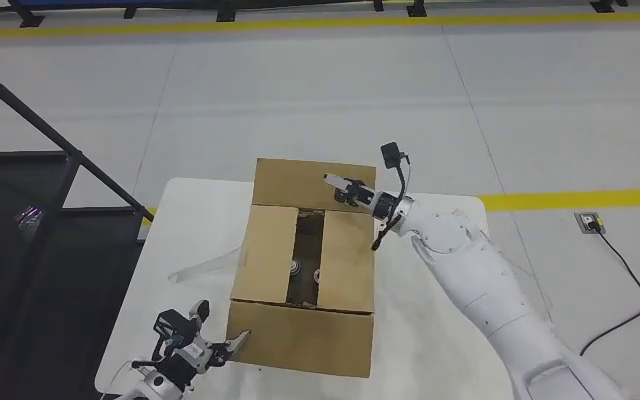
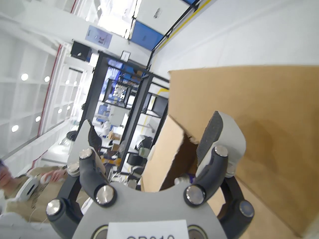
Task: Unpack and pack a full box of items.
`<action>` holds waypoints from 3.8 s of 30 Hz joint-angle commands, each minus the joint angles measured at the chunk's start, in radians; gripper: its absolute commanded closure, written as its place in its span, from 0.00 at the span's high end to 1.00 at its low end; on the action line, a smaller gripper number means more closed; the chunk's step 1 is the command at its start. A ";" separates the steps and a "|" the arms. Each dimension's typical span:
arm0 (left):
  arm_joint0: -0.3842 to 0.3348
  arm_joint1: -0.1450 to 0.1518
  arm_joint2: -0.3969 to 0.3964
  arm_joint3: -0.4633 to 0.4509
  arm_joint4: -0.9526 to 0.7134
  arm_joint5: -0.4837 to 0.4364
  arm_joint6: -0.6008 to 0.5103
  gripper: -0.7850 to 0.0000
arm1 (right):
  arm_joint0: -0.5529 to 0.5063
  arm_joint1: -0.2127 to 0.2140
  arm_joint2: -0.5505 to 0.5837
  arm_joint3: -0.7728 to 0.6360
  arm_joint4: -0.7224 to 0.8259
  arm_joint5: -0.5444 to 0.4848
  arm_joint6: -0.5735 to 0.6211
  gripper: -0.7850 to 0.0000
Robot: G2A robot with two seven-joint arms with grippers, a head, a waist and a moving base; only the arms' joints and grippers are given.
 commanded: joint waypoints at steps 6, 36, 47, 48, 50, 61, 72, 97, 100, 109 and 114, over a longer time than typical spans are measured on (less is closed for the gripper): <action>0.013 -0.001 -0.071 -0.006 -0.103 0.069 -0.014 1.00 | -0.085 0.002 -0.031 -0.156 -0.036 0.121 0.094 1.00; 0.066 -0.006 -0.060 -0.052 -0.101 0.040 0.008 1.00 | 0.037 -0.176 -0.081 0.198 0.394 0.030 0.340 1.00; -0.029 -0.011 0.015 -0.103 -0.089 0.097 -0.101 1.00 | 0.041 -0.216 -0.084 0.144 0.444 -0.007 0.377 1.00; -0.040 -0.013 0.024 -0.102 -0.099 0.112 -0.110 1.00 | 0.044 -0.221 -0.087 0.148 0.446 -0.010 0.378 1.00; -0.066 -0.017 0.041 -0.100 -0.127 0.144 -0.133 1.00 | 0.050 -0.232 -0.092 0.157 0.459 -0.007 0.387 1.00; -0.075 -0.016 0.010 -0.083 -0.159 0.136 -0.122 1.00 | 0.134 -0.238 -0.127 0.313 0.130 -0.085 0.162 1.00; 0.003 -0.008 -0.080 -0.073 -0.149 0.067 -0.066 1.00 | 0.082 -0.211 -0.127 0.270 -0.124 0.043 -0.082 1.00; -0.047 -0.015 0.018 -0.085 -0.092 0.091 -0.102 1.00 | 0.042 -0.254 -0.056 0.165 0.169 0.016 0.227 1.00; -0.082 -0.017 0.034 -0.084 -0.102 0.105 -0.124 1.00 | 0.050 -0.263 -0.057 0.166 0.184 0.016 0.232 1.00; -0.161 -0.024 0.057 -0.058 -0.175 0.181 -0.163 1.00 | 0.067 -0.295 -0.054 0.201 0.292 0.010 0.362 1.00; -0.148 -0.028 0.031 -0.061 -0.220 0.231 -0.129 1.00 | 0.084 -0.301 -0.051 0.221 0.279 -0.018 0.387 1.00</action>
